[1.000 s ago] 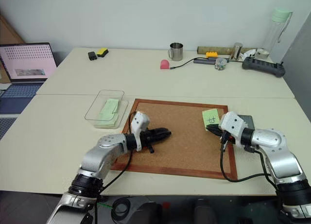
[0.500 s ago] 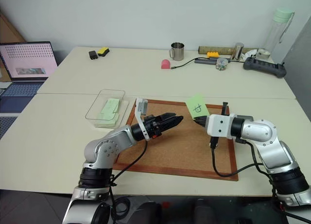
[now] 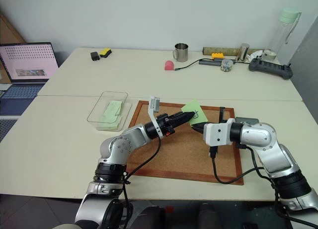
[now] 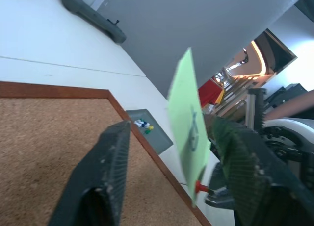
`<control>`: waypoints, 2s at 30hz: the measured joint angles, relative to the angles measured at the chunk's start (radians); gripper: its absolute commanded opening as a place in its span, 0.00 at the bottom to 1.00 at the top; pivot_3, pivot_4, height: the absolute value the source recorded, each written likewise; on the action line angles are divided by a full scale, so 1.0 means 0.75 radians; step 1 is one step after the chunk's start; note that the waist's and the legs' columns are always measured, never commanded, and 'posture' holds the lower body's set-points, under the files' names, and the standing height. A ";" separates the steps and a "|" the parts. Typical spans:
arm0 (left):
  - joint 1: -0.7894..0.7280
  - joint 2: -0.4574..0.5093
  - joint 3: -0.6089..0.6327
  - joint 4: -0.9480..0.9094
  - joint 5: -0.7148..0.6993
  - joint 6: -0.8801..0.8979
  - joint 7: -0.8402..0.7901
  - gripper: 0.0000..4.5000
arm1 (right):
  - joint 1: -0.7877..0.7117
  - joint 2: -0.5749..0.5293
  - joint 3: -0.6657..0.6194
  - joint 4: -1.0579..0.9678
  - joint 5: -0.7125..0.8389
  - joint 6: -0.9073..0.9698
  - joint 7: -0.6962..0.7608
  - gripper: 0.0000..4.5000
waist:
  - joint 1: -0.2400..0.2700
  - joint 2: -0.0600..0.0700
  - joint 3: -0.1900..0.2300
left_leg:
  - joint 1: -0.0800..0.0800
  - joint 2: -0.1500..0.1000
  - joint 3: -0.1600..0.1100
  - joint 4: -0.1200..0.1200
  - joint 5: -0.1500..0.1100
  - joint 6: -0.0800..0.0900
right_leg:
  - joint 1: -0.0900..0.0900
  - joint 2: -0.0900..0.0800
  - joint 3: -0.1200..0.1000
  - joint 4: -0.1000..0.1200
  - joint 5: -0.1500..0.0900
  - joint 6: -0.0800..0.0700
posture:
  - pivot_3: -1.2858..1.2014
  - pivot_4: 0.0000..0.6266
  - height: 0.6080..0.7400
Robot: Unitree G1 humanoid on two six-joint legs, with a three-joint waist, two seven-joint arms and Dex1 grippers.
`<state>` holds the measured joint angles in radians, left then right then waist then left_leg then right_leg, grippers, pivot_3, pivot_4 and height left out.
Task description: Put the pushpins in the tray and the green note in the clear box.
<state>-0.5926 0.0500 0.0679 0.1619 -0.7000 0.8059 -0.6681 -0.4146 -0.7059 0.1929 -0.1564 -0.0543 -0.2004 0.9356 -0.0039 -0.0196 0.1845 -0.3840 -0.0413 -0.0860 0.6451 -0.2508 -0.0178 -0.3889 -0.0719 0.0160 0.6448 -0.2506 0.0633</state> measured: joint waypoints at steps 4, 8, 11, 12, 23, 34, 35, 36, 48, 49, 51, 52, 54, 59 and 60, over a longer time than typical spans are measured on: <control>-0.001 0.000 -0.003 0.000 0.000 -0.007 0.000 0.24 | 0.000 0.011 0.018 0.000 -0.003 -0.004 0.000 0.00 | 0.000 0.000 0.000 | 0.000 0.000 0.000 0.000 0.000 0.000 | 0.000 0.000 0.000 0.000 0.000 0.000 | 0.52 0.24 1.00; -0.001 0.001 -0.007 0.000 0.000 -0.007 0.000 0.05 | 0.000 0.014 0.025 0.000 -0.004 -0.010 0.000 0.00 | 0.000 0.000 0.000 | 0.000 0.000 0.000 0.000 0.000 0.000 | 0.000 0.000 0.000 0.000 0.000 0.000 | 0.52 0.24 1.00; -0.001 0.000 -0.007 0.000 0.002 -0.010 0.005 0.01 | 0.000 0.014 0.026 0.000 -0.004 -0.013 -0.001 0.00 | 0.000 0.000 0.000 | 0.000 0.000 0.000 0.000 0.000 0.000 | 0.000 0.000 0.000 0.000 0.000 0.000 | 0.52 0.24 1.00; -0.001 0.000 -0.007 0.001 0.003 -0.011 0.008 0.01 | -0.001 0.014 0.026 0.000 -0.004 -0.013 -0.002 0.00 | 0.000 0.000 0.000 | 0.000 0.000 0.000 0.000 0.000 0.000 | 0.000 0.000 0.000 0.000 0.000 0.000 | 0.52 0.24 1.00; -0.001 -0.016 -0.005 0.079 0.106 -0.124 0.097 0.01 | -0.025 0.026 -0.015 -0.003 0.018 -0.021 -0.049 0.00 | 0.001 0.000 0.000 | 0.000 0.000 0.000 0.000 0.000 0.000 | 0.000 0.000 0.000 0.000 0.000 0.000 | 0.52 0.24 1.00; 0.013 -0.022 -0.031 0.104 0.219 -0.254 0.147 0.01 | 0.117 -0.022 -0.278 -0.126 0.205 0.450 -0.156 0.00 | 0.007 0.000 0.000 | -0.002 -0.001 -0.001 0.000 -0.001 0.002 | 0.000 -0.001 0.000 -0.001 0.000 0.000 | 0.52 0.24 1.00; 0.020 -0.021 -0.030 0.082 0.219 -0.254 0.148 0.01 | 0.149 -0.046 -0.316 -0.113 0.206 0.502 -0.173 0.00 | 0.007 0.000 0.000 | -0.002 -0.001 -0.001 0.000 -0.001 0.002 | 0.000 -0.001 0.000 -0.001 0.000 0.000 | 0.52 0.24 1.00; 0.024 -0.021 -0.027 0.061 0.219 -0.254 0.153 0.01 | 0.174 -0.056 -0.354 -0.095 0.207 0.542 -0.187 0.00 | 0.007 0.000 0.000 | -0.002 -0.001 -0.001 0.000 -0.001 0.002 | 0.000 -0.001 -0.001 -0.001 0.000 0.000 | 0.52 0.24 1.00; 0.053 -0.007 0.024 -0.049 0.210 -0.238 0.223 0.00 | 0.277 -0.075 -0.495 0.159 0.251 0.925 -0.320 0.23 | 0.001 0.000 0.000 | -0.001 -0.001 0.003 0.000 -0.001 0.003 | 0.000 0.000 0.001 0.000 0.000 0.000 | 0.52 0.24 1.00; 0.053 -0.006 0.024 -0.060 0.209 -0.239 0.226 0.00 | 0.273 -0.069 -0.495 0.164 0.258 0.939 -0.323 0.27 | 0.001 0.000 0.000 | -0.001 -0.001 0.003 0.000 -0.001 0.003 | 0.000 0.000 0.001 0.000 0.000 0.000 | 0.52 0.24 1.00; 0.053 -0.006 0.021 -0.074 0.209 -0.241 0.233 0.00 | 0.264 -0.056 -0.495 0.177 0.263 0.955 -0.333 0.37 | 0.001 0.000 0.000 | -0.001 -0.001 0.003 0.000 -0.001 0.003 | 0.000 0.000 0.001 0.000 0.000 0.000 | 0.52 0.24 1.00; 0.053 -0.006 0.020 -0.078 0.209 -0.242 0.235 0.00 | 0.262 -0.053 -0.495 0.183 0.265 0.958 -0.338 0.41 | 0.002 0.000 0.000 | -0.001 -0.001 0.003 0.000 -0.001 0.003 | 0.000 0.000 0.001 0.000 0.000 0.000 | 0.52 0.24 1.00; 0.054 -0.005 0.020 -0.096 0.209 -0.243 0.237 0.00 | 0.261 -0.053 -0.495 0.190 0.266 0.964 -0.347 0.52 | 0.002 0.000 0.000 | -0.001 -0.001 0.003 0.000 -0.001 0.002 | 0.000 0.000 0.000 0.000 0.000 0.000 | 0.52 0.24 1.00; 0.057 0.017 0.005 -0.171 0.219 -0.262 0.241 0.00 | 0.246 -0.062 -0.495 0.178 0.290 0.974 -0.329 0.75 | 0.002 0.000 0.000 | -0.001 -0.001 0.003 0.000 -0.001 0.002 | 0.000 0.000 0.000 0.000 0.000 0.000 | 0.52 0.24 1.00; 0.059 0.029 0.006 -0.199 0.223 -0.266 0.247 0.00 | 0.246 -0.079 -0.492 0.161 0.302 0.970 -0.303 0.79 | 0.001 0.000 0.000 | -0.001 -0.001 0.004 0.000 -0.001 0.002 | 0.000 0.000 0.001 0.000 0.000 0.000 | 0.52 0.24 1.00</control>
<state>-0.5482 0.0718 0.0723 0.0128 -0.5326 0.6061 -0.4826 -0.2300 -0.7649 -0.1764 -0.0355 0.1719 0.5268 0.7084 -0.0029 -0.0196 0.1846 -0.3848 -0.0418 -0.0833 0.6451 -0.2518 -0.0161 -0.3891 -0.0720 0.0164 0.6449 -0.2506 0.0635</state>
